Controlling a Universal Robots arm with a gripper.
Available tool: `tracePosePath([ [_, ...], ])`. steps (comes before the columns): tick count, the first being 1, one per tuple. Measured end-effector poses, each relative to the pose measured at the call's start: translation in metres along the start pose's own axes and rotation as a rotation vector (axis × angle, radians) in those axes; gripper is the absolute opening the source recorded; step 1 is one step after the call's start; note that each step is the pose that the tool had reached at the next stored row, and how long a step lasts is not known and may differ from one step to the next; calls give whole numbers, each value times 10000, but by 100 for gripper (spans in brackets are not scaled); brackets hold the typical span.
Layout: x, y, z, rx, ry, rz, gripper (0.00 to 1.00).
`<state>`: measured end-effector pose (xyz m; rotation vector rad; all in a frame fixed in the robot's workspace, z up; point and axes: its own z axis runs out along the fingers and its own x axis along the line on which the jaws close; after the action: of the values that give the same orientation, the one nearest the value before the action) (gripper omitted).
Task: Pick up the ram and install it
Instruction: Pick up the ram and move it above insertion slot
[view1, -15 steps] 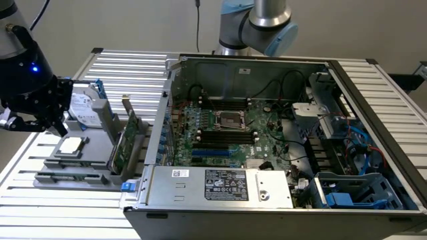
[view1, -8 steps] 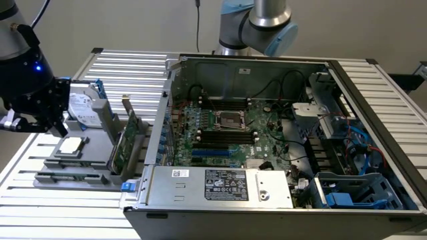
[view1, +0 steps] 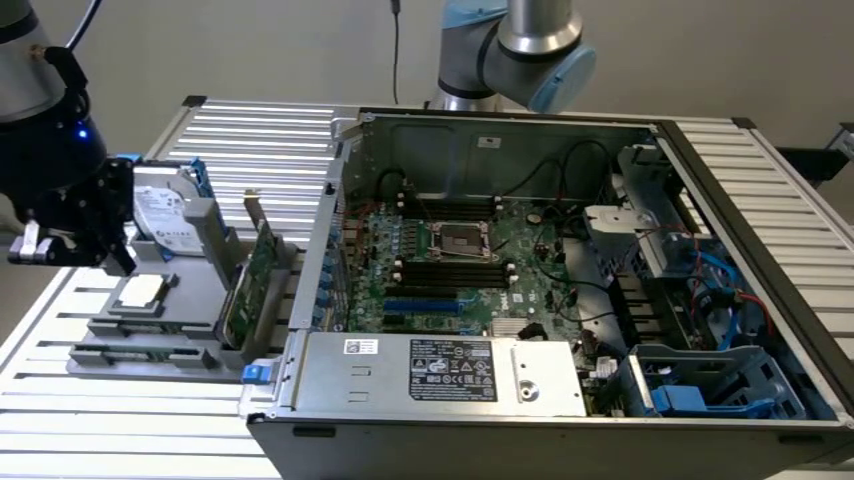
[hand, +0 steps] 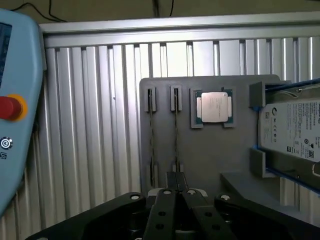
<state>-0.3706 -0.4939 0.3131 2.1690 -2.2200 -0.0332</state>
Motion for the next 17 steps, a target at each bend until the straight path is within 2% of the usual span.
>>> tracePosePath([
  [3,1,7,2,7,8,-214,12],
  [4,1,7,1,7,8,-215,17],
  [5,1,6,1,7,8,-216,17],
  [7,3,11,4,22,9,-216,30],
  [9,12,39,33,66,8,-221,30],
  [10,28,50,51,69,0,-233,36],
  [17,107,78,177,70,-30,-341,36],
])
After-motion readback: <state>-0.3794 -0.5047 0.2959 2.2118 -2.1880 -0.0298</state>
